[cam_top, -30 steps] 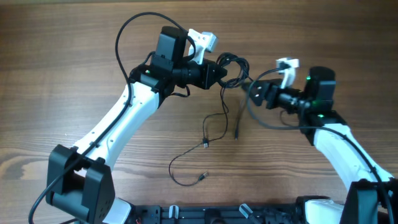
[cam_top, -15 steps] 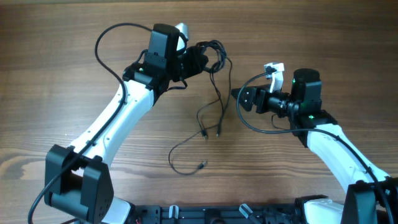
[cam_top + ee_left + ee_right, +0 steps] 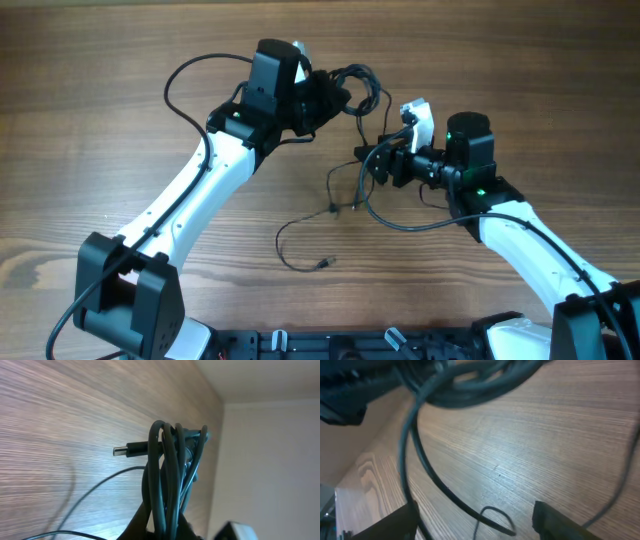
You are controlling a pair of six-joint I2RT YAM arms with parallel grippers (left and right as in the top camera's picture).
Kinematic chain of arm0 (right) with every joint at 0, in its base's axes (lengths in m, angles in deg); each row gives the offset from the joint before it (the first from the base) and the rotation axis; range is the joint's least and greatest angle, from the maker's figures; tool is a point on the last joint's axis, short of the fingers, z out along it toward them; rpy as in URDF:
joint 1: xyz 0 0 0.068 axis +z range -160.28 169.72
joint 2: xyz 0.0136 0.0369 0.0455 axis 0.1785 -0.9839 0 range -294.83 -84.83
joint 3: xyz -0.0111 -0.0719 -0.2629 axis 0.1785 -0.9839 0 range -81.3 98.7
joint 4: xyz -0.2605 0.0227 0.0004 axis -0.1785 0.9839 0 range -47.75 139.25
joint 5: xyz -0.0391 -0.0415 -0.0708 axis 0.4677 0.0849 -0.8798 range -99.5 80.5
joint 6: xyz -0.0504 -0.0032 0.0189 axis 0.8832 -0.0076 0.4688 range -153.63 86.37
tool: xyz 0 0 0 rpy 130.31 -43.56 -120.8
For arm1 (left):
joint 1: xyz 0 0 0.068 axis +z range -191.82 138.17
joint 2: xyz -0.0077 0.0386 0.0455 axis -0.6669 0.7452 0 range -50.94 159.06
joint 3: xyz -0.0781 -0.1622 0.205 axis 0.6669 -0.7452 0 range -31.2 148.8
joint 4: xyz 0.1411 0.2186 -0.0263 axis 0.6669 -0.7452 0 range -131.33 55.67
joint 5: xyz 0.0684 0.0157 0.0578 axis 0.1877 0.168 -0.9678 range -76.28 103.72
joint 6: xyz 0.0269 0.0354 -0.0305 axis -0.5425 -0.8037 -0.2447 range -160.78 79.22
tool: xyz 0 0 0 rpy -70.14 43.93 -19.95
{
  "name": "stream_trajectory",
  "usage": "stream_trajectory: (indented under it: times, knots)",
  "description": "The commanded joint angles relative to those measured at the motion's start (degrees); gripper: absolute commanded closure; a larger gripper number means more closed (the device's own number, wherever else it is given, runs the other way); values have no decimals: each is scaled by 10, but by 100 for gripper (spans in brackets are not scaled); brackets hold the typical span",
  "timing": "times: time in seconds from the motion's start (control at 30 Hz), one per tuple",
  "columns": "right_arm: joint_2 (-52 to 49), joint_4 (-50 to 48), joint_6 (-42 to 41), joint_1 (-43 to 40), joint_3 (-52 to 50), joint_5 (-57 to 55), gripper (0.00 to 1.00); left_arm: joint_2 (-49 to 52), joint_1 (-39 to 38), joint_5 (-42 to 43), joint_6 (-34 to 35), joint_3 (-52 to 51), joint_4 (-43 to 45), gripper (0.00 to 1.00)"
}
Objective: Untangle cables
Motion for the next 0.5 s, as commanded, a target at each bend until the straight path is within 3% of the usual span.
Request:
stream_trajectory:
  times: [0.0, 0.03, 0.1, 0.17, 0.47]
  knots:
    - [-6, 5, 12, 6, 0, -35, 36, -16, 1, 66, 37, 3, 20, 96]
    - [-7, 5, 12, 6, 0, -34, 42, -17, 1, 70, 37, 3, 21, 96]
    - [-7, 7, 11, 6, 0, -24, 73, -17, 1, 69, 36, 3, 20, 96]
    - [-7, 9, 9, 6, 0, 9, 94, -17, 1, 66, 25, 3, 21, 96]
    - [-3, 6, -99, -30, 0, 203, 96, -16, -7, 30, -235, 3, 2, 96]
